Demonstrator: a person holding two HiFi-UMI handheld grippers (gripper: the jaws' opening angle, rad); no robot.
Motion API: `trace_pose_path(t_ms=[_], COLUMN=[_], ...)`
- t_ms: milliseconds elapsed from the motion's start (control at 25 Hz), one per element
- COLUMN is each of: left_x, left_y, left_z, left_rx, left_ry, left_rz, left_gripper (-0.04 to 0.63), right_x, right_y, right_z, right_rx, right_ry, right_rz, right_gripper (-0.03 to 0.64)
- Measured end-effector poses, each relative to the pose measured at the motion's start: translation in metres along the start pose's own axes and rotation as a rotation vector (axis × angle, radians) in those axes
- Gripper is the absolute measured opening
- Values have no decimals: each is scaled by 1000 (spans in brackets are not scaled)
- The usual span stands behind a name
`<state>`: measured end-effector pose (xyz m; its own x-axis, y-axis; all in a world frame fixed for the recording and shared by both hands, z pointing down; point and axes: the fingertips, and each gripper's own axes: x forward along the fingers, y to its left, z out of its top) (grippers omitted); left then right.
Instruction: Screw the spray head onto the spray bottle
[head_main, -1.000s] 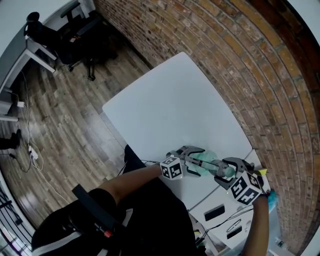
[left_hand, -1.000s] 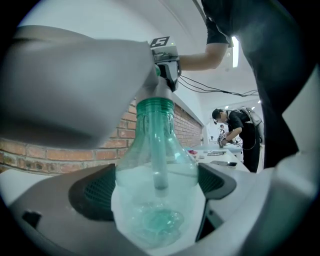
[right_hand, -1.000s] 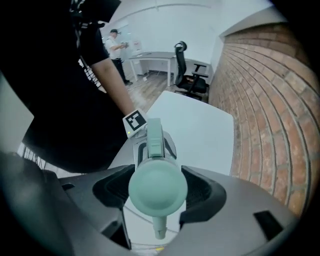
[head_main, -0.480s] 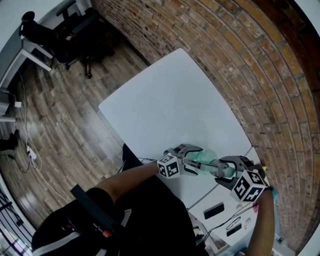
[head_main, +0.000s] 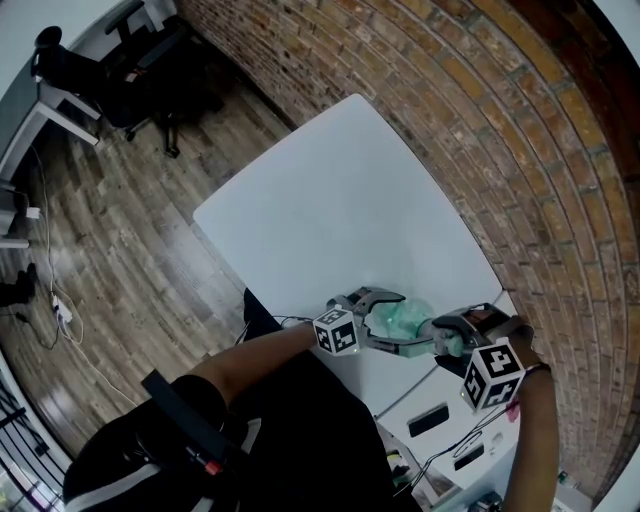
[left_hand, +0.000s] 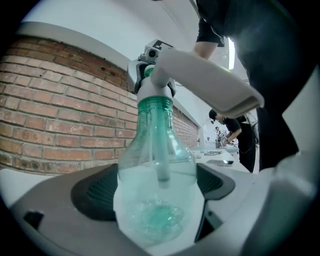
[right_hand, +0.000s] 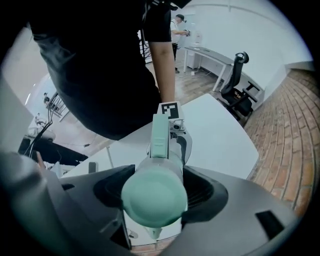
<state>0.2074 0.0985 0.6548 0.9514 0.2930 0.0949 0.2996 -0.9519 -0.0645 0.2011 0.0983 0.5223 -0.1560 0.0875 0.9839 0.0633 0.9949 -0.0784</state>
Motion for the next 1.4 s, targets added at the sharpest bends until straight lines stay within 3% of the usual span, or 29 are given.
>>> trace_pose_path(t_ms=[240,520,640,720,920,1200,1400], left_x=[0,0,-1,-1,1,0,-1], left_y=[0,-3,-2,-1,0,-1,-1], left_z=[1,0,0,0,0,-2,-2], left_rx=[-5,-13,-13,-12,-12,-23,-26], left_ry=[6,18,22,28,32,30,30], left_rz=[-2,4,11,9,4,8,10], left_gripper=[492,492,492,492,492,492,492], right_x=[-22,-40,-32,-24,-14,-11,-9], right_y=[-6,-9,-14,-14,-10,-4,-2], right_z=[14,-6,-9,-9,-6,-2,-2], right_rx=[268,684,773,745,562,284,76], right_ry=[-137,-189,-217,-175,-77,-31,-10], right_rz=[-99,-342,-374,-349,-282,-294,-252], right_gripper=[284,282,282,282,281,282,282])
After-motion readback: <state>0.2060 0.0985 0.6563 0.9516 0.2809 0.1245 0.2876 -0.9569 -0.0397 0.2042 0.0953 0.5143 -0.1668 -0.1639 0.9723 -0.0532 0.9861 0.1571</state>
